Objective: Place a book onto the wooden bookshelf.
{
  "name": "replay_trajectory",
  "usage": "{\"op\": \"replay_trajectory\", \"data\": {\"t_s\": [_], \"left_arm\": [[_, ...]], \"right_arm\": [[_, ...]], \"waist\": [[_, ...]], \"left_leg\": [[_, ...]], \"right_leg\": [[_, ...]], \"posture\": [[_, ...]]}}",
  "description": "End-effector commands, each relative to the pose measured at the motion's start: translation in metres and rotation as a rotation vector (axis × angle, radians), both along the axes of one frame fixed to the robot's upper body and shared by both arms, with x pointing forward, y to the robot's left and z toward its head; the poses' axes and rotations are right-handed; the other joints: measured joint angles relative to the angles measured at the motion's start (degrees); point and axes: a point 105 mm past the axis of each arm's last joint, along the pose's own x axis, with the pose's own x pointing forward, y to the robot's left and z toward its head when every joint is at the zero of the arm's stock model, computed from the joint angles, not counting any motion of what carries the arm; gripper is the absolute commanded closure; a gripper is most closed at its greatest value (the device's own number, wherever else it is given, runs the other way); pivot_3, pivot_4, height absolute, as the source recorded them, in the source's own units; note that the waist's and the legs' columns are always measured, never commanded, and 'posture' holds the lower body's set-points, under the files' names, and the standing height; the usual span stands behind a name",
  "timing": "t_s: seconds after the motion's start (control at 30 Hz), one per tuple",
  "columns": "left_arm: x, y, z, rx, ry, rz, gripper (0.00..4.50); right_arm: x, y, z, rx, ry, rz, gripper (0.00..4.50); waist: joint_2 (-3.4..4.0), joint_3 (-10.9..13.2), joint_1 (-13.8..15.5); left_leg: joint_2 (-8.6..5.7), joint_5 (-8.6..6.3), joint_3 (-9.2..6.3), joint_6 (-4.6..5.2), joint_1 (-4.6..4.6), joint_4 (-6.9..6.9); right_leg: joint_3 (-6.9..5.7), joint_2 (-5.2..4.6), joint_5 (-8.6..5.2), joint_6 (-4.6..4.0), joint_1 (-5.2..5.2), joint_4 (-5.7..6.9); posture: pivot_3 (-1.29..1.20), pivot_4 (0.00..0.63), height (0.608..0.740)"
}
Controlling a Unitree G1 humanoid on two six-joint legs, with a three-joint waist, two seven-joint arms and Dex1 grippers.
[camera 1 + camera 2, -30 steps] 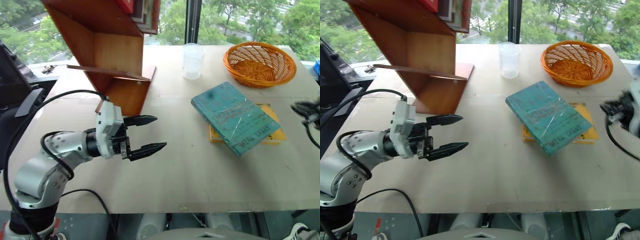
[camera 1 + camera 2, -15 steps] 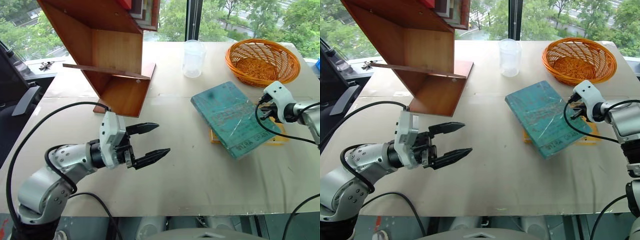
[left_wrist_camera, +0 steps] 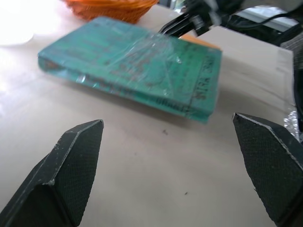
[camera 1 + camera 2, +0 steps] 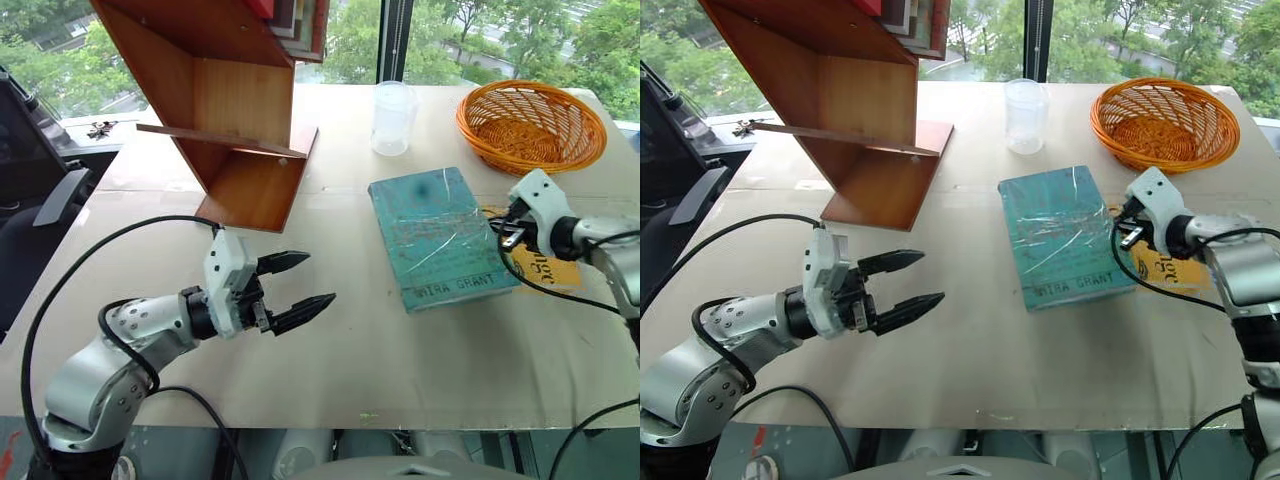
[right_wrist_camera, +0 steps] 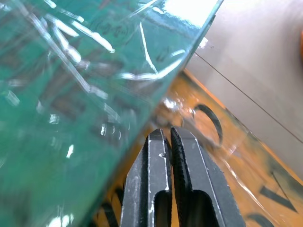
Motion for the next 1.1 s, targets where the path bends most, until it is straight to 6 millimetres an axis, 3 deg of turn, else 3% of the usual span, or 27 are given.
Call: {"op": "replay_trajectory", "data": {"t_s": [0.03,0.1,0.13,0.23,0.27,0.4,0.53,0.7,0.9,1.0,1.1], "left_arm": [[0.011,-0.004,-0.004,-0.050,0.173,0.003,0.00],[0.023,-0.004,-0.007,-0.072,0.277,0.014,0.00],[0.030,-0.005,-0.009,-0.086,0.327,0.019,0.00],[0.046,-0.009,-0.016,-0.122,0.487,0.025,0.00],[0.051,-0.011,-0.016,-0.147,0.535,0.023,0.00],[0.074,-0.030,-0.020,-0.257,0.687,0.023,0.00],[0.102,-0.063,-0.038,-0.361,0.829,0.074,0.00],[0.115,-0.106,-0.047,-0.494,0.916,0.054,0.00],[0.116,-0.114,-0.046,-0.515,0.910,0.024,0.00],[0.122,-0.137,-0.050,-0.563,0.913,-0.008,0.86],[0.124,-0.135,-0.046,-0.615,0.931,-0.033,2.24]], "right_arm": [[-0.051,-0.004,0.045,0.141,-0.175,0.154,2.87],[-0.090,-0.002,0.049,0.180,-0.200,0.244,2.06],[-0.104,0.000,0.051,0.191,-0.213,0.259,1.42],[-0.134,0.005,0.057,0.210,-0.224,0.286,0.21],[-0.141,0.008,0.059,0.230,-0.220,0.291,0.06],[-0.160,0.014,0.061,0.277,-0.232,0.260,0.06],[-0.172,0.026,0.055,0.329,-0.241,0.232,0.06],[-0.177,0.034,0.052,0.342,-0.273,0.183,0.06],[-0.177,0.037,0.051,0.340,-0.274,0.176,0.06],[-0.181,0.040,0.049,0.351,-0.285,0.142,0.00],[-0.182,0.040,0.048,0.349,-0.286,0.123,0.00]], "waist": [[-0.01,0.0,0.4],[0.01,0.0,0.6],[0.03,0.0,0.5],[0.05,0.0,-0.6],[0.01,0.0,-1.0],[-0.20,0.0,-1.4],[-0.29,0.0,-0.9],[-0.33,0.0,-0.9],[-0.31,0.0,-0.9],[-0.32,0.0,-0.5],[-0.35,0.0,-0.3]], "left_leg": [[0.01,0.00,-0.03,0.00,0.00,0.00],[0.05,-0.01,-0.07,0.01,0.04,0.03],[0.06,-0.06,-0.11,0.11,0.07,0.03],[0.04,-0.15,0.00,0.27,0.30,0.22],[0.02,-0.17,-0.02,0.29,0.39,0.30],[0.05,-0.18,0.01,0.32,1.25,0.31],[0.03,-0.17,-0.04,0.30,1.22,0.38],[-0.01,-0.04,-0.04,0.06,1.04,0.38],[0.02,-0.03,-0.03,0.01,1.02,0.26],[0.01,-0.04,-0.04,0.03,1.01,0.27],[-0.04,-0.07,-0.06,0.08,0.97,0.28]], "right_leg": [[-0.01,0.01,0.00,0.00,0.02,0.01],[-0.03,0.10,0.00,0.00,0.07,0.08],[-0.06,0.13,0.00,0.01,0.09,0.13],[0.09,0.16,0.01,0.03,0.27,0.34],[0.06,0.15,0.03,0.07,0.36,0.36],[0.06,0.23,0.03,0.09,1.21,0.32],[0.07,0.28,0.03,0.09,1.20,0.33],[0.08,0.13,0.03,0.10,1.06,0.26],[0.11,0.14,0.02,0.10,1.02,0.18],[0.07,0.12,0.02,0.10,1.03,0.19],[0.03,0.08,0.02,0.11,1.04,0.17]], "posture": [[0.00,0.150,0.740],[0.00,0.150,0.740],[0.00,0.150,0.740],[0.00,0.150,0.740],[0.00,0.150,0.740],[0.00,0.150,0.740],[0.00,0.150,0.740],[0.00,0.150,0.740],[0.00,0.150,0.740],[0.00,0.150,0.740],[0.00,0.150,0.740]]}}
